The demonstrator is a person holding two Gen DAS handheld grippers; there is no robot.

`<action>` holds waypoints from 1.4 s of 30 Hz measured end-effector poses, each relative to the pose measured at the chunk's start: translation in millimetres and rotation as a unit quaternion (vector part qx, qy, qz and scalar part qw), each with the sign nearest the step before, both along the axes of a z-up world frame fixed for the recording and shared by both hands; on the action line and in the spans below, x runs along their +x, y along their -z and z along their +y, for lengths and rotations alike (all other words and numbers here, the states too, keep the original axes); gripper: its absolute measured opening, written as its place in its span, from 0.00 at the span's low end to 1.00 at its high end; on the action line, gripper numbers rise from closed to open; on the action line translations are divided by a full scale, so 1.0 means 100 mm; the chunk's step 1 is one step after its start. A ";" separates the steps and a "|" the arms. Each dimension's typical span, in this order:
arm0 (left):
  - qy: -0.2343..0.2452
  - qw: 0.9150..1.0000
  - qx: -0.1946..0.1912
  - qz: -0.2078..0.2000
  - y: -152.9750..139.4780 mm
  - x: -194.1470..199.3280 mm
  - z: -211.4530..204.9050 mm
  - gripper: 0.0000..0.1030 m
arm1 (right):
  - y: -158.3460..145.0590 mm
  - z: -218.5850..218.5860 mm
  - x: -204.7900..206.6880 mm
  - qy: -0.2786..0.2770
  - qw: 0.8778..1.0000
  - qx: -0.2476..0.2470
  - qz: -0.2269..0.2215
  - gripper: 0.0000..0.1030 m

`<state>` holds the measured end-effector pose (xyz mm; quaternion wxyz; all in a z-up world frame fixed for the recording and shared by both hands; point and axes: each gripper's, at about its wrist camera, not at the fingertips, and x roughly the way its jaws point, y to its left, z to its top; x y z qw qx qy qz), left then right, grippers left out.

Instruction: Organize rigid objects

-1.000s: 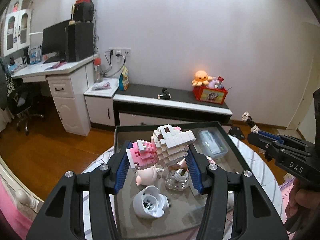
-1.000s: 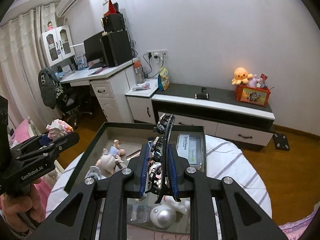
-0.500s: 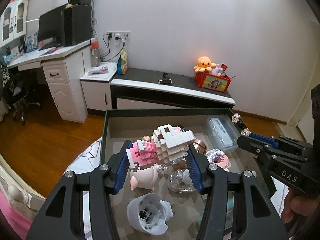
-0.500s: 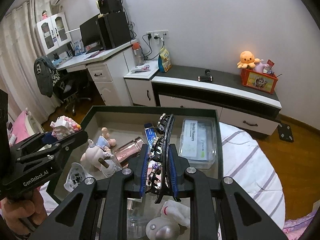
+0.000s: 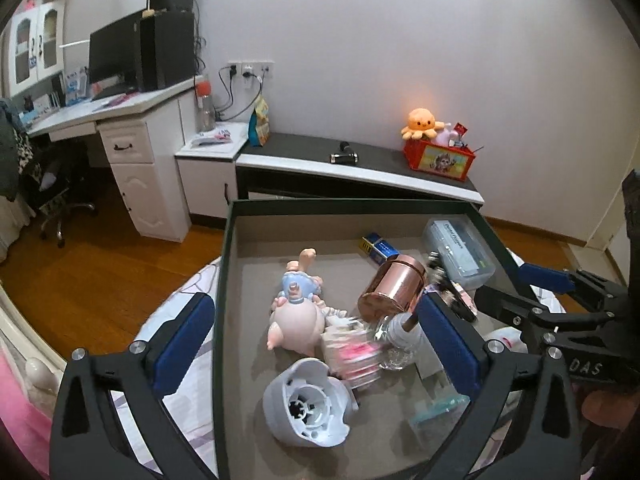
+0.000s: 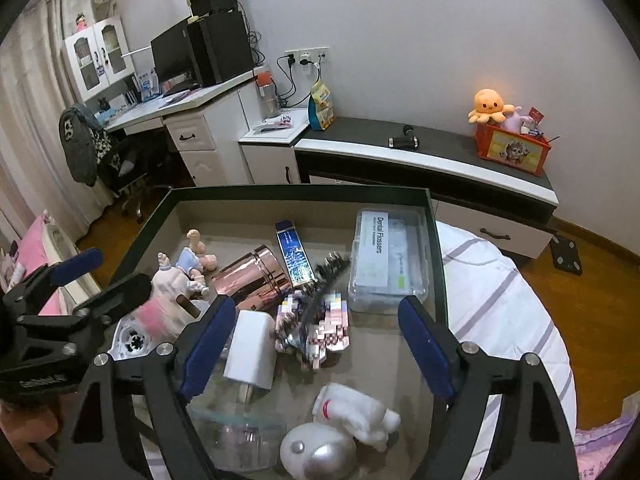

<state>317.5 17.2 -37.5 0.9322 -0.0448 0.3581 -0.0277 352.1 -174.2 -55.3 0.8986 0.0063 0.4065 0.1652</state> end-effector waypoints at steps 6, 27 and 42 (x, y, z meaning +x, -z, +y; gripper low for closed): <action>-0.011 1.000 0.007 -0.020 -0.16 -0.33 0.05 1.00 | -0.14 -0.14 -0.27 0.039 0.999 0.017 -0.022 1.00; -0.013 0.997 0.001 -0.080 -0.61 -1.84 -0.10 1.00 | -0.69 -0.27 -1.98 0.109 0.987 0.018 -0.120 1.00; -0.007 0.990 0.003 -0.140 -0.76 -2.89 -0.20 1.00 | -0.88 -0.29 -3.14 0.138 0.972 -0.010 -0.191 1.00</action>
